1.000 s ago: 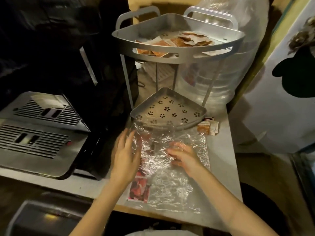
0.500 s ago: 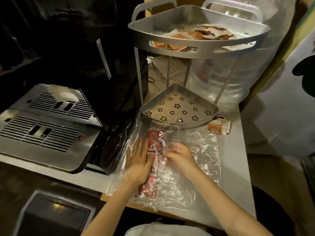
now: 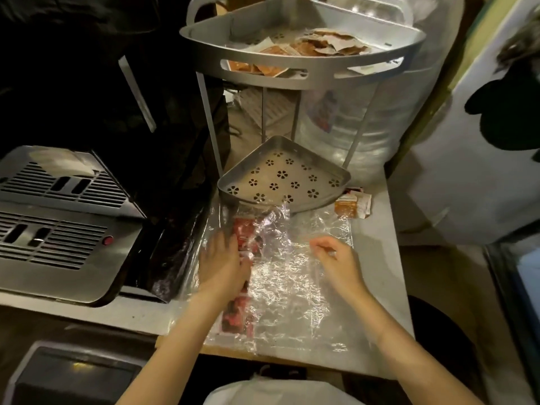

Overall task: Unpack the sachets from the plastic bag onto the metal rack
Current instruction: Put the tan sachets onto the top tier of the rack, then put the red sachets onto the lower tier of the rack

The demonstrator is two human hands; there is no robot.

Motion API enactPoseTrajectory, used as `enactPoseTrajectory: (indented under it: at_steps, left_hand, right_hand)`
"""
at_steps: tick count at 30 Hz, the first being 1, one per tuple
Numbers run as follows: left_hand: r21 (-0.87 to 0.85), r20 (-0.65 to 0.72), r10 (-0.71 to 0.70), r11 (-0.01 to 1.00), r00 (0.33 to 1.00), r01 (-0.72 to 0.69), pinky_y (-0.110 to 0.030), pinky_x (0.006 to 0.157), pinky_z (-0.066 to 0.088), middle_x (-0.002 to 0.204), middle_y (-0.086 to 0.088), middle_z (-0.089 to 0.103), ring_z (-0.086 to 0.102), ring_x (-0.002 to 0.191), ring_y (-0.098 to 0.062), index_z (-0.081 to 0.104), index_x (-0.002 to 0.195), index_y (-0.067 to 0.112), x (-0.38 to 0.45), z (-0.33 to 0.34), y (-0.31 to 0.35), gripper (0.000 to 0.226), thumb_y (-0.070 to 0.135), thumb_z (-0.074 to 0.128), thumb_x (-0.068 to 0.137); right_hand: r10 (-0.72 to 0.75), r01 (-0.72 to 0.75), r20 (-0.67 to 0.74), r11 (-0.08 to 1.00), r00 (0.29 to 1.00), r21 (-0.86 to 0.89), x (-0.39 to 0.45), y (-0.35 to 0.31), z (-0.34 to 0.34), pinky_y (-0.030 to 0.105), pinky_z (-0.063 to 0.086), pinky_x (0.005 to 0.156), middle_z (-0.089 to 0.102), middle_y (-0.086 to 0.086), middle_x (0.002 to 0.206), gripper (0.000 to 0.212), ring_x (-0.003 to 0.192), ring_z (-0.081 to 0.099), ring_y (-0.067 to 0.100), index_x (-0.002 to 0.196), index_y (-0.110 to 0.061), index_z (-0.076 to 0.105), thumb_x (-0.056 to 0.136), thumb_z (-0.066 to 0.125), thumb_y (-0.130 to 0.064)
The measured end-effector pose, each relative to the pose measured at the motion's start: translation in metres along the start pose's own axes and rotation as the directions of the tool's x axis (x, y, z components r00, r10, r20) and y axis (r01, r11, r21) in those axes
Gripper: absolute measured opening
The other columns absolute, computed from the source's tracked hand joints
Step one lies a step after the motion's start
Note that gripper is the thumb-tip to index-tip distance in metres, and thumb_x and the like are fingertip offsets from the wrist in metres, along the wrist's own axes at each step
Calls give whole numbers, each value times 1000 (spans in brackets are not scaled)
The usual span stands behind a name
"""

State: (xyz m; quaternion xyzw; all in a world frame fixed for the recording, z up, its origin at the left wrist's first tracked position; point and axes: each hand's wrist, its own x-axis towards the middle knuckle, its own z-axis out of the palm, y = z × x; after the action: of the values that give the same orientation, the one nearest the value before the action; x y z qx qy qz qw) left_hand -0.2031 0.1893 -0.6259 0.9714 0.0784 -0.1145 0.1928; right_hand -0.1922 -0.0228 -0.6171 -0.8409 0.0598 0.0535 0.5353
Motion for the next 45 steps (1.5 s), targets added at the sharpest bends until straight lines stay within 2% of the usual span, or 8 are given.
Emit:
enactPoseTrajectory:
  at_steps: [3,9,18,21,27,30,37,45]
  left_hand:
    - [-64,-171,117,989,978,-130,-48,116,3,156,-7,-3,-3,143,-24,8,145,23,-11,0,28,56,18,34,96]
    - [101,-229,414,910,881,-402,-36,111,-19,153,-5,-15,-19,140,-11,-1,145,30,-27,35,63,61,57,12,91]
    - [199,-51,377,911,925,-360,-42,105,-24,151,-4,-27,-30,136,-22,-17,141,32,-23,65,57,53,38,9,96]
    - [204,-12,360,914,933,-351,-41,107,-22,150,-4,-28,-29,136,-22,-19,141,32,-25,64,57,53,45,1,93]
    - [198,30,372,907,928,-370,-43,112,-17,151,-2,-25,-26,137,-19,-20,140,34,-22,61,54,59,52,-15,84]
    - [67,3,380,923,925,-379,-44,116,-9,152,5,-21,-22,139,-13,-18,139,38,-21,52,54,71,62,-26,73]
    - [-455,-156,326,814,932,-361,-34,118,3,155,11,0,-3,141,0,1,144,33,-13,35,53,65,60,2,85]
    - [-545,-80,208,810,975,-218,-31,114,11,152,4,23,17,139,-9,31,140,27,-7,35,50,64,55,10,86]
  right_hand:
    - [-17,3,-86,986,996,-166,-3,8,-13,26,48,86,64,-2,108,20,100,58,14,101,-23,64,86,58,-11]
    - [44,-165,-251,858,967,-487,-12,22,-29,37,37,97,50,7,133,55,124,41,27,130,-17,43,83,64,-35]
    - [424,-415,-5,889,906,191,-14,17,-46,21,45,73,56,0,88,38,83,56,15,110,-10,52,79,69,-24]
    - [401,-410,88,895,912,174,-16,10,-49,17,40,53,49,1,59,18,55,48,12,75,-12,55,80,66,-26]
    - [407,-434,153,867,900,244,-11,-2,-53,13,46,55,63,4,71,2,60,59,10,82,-5,64,82,62,-7]
    - [370,-426,221,844,902,327,-4,-9,-63,27,50,80,70,14,92,21,85,65,20,98,3,67,78,67,-3]
    - [219,-365,350,823,911,436,7,-40,-83,26,54,70,74,10,91,19,74,68,15,96,2,70,79,66,-5]
    - [28,-265,415,808,909,526,11,-86,-90,22,54,55,69,4,67,21,56,64,11,82,-9,72,62,69,-14]
